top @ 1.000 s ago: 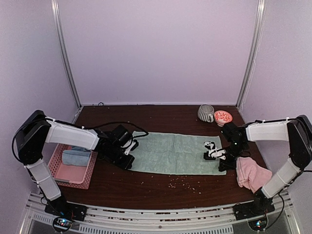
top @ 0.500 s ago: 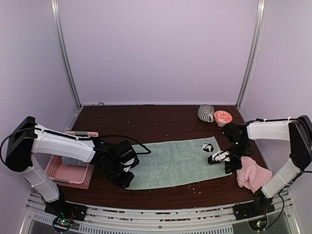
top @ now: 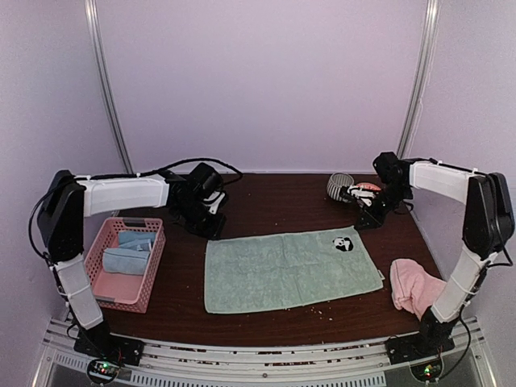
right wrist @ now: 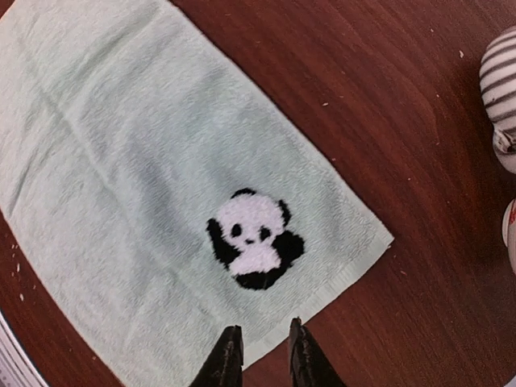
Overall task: Roll the towels
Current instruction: Smooth out the towel at the center of the board.
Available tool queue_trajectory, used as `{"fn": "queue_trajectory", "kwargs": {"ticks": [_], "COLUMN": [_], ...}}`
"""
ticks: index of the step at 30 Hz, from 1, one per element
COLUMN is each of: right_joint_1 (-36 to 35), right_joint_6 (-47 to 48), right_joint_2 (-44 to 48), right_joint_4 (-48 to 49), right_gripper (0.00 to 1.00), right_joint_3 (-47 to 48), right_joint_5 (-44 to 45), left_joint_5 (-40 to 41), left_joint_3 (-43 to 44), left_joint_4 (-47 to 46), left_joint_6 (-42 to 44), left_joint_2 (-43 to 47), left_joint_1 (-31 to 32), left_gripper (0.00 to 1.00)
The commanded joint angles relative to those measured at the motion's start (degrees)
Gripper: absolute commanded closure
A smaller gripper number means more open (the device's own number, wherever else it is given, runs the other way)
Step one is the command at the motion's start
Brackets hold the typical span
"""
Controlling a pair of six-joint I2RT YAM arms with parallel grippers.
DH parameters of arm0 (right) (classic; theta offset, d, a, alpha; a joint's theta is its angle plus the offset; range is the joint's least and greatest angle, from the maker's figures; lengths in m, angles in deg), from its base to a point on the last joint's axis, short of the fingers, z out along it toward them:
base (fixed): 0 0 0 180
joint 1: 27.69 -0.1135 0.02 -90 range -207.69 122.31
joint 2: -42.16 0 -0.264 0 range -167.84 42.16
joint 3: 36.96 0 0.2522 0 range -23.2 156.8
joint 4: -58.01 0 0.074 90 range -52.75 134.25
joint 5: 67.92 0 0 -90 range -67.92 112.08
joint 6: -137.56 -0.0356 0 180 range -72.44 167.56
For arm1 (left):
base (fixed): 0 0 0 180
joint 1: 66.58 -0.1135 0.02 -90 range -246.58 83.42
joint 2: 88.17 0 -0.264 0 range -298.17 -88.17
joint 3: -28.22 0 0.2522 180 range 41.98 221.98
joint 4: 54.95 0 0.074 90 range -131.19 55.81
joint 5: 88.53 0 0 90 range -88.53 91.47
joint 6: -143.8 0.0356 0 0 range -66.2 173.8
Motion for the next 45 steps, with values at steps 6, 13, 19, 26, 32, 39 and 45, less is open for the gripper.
{"fn": "queue_trajectory", "kwargs": {"ticks": [6,13,19,26,32,39,45], "right_joint_1": [0.9,1.1,1.7,1.7,1.8,1.9,2.2], "right_joint_6": [-13.6,-17.9,-19.0,-19.5,-21.0,-22.3,-22.8], "right_joint_2": [-12.0,-16.1,-17.0,-13.3,-11.8,-13.7,-14.8], "right_joint_4": [10.0,14.8,15.7,12.6,10.6,11.5,12.0], "right_gripper": [0.84,0.86,0.86,0.83,0.78,0.75,0.73], "right_joint_3": [3.1,1.7,0.8,3.3,7.0,8.7,8.9], "right_joint_5": [3.0,10.1,12.1,3.7,0.9,6.4,7.9], "left_joint_5": [1.1,4.4,5.8,1.4,3.6,1.5,-1.6], "left_joint_3": [6.4,4.0,3.9,6.4,7.3,5.3,5.0], "left_joint_4": [-3.7,-5.8,-6.1,-6.9,-5.8,-5.5,-5.6], "left_joint_6": [5.8,5.5,6.6,8.8,9.0,7.0,8.1], "left_joint_2": [-12.0,-15.2,-17.1,-12.9,-8.3,-10.2,-12.5], "left_joint_1": [-1.3,-4.6,-6.8,-6.8,-8.2,-12.4,-12.5], "left_gripper": [1.0,1.0,1.0,1.0,0.72,0.53,0.55]}}
